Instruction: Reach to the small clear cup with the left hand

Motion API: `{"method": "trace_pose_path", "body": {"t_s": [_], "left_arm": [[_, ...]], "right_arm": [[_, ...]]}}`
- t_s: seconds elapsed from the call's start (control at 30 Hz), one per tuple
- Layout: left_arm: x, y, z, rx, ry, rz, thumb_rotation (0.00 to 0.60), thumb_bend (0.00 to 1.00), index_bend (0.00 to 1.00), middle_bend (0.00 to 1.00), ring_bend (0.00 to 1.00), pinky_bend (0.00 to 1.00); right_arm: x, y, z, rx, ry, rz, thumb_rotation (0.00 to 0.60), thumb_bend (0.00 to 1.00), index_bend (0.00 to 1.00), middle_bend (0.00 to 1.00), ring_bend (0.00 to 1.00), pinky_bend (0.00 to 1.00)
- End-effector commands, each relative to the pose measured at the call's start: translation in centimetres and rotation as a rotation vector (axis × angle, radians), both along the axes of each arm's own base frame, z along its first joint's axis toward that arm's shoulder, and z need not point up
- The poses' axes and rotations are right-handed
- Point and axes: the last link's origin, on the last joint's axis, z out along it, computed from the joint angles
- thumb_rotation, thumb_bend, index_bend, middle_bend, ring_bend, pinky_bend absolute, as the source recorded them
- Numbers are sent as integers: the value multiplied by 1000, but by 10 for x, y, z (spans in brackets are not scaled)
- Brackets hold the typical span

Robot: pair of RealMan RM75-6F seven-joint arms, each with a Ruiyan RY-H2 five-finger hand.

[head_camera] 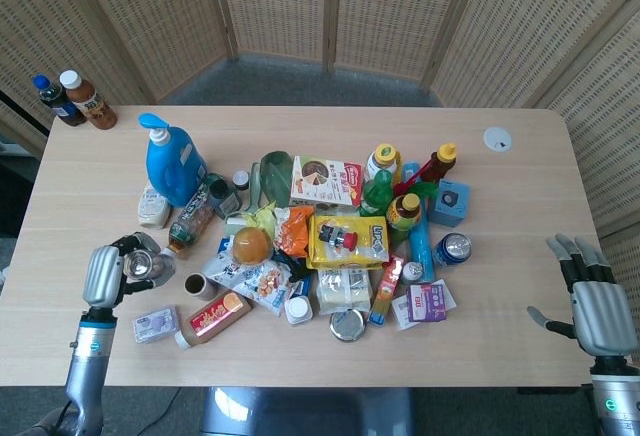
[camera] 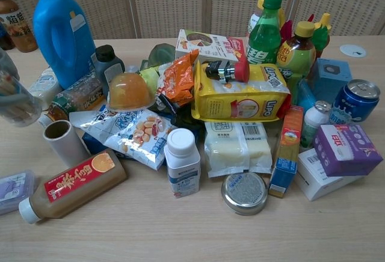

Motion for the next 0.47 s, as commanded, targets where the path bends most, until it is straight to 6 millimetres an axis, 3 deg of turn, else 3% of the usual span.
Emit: {"method": "trace_pose_path", "body": {"t_s": [0.03,0.27,0.47], "left_arm": [[19,1,36,76,17,-62,600,104,775,735,649,619],[41,-4,68,145,24,-111,600,104,773,729,649,620],[52,-7,77,163,39,-128,600,103,773,730,648,620]], "right_arm": [[0,0,0,0,-1,1,600,0,0,0,0,0],[2,1,0,0,-1,4,600,0,0,0,0,0],[2,1,0,3,0,3,600,0,0,0,0,0]]}}
